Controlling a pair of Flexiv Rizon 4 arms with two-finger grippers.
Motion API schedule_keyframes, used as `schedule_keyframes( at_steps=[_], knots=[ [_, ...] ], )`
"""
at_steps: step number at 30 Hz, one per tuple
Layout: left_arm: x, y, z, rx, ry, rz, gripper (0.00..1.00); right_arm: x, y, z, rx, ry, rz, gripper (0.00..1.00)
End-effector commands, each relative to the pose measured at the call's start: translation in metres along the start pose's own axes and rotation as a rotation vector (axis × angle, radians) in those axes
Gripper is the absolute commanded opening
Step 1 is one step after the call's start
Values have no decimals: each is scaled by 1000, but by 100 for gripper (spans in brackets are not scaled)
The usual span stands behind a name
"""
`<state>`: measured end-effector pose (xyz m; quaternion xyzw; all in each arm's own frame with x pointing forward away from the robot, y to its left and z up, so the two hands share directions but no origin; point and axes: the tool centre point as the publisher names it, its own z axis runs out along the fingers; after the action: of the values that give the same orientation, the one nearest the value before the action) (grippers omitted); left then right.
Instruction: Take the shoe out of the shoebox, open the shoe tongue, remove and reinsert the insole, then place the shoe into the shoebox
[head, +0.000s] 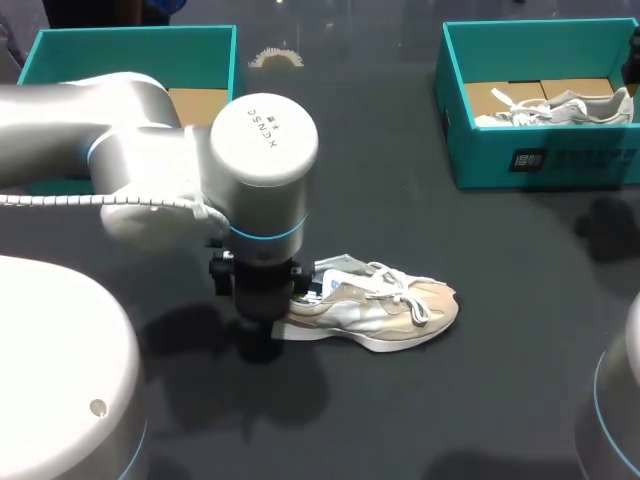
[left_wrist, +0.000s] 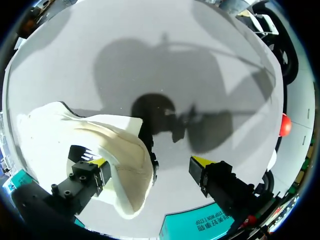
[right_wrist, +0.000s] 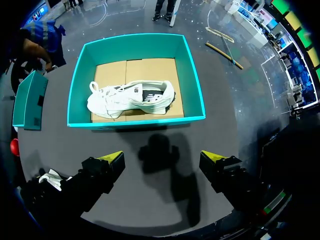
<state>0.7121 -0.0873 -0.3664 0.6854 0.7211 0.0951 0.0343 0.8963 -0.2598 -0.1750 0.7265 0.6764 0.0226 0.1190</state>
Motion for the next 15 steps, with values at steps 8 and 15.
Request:
schedule_keyframes(
  at_steps=[8,15],
  knots=[
    [15,-1,-30,-22,-79,-35,100,1,1,0,2,-2,1,100],
    [21,-1,-56,-23,-141,-84,100,1,1,0,2,-2,1,100]
  ],
)
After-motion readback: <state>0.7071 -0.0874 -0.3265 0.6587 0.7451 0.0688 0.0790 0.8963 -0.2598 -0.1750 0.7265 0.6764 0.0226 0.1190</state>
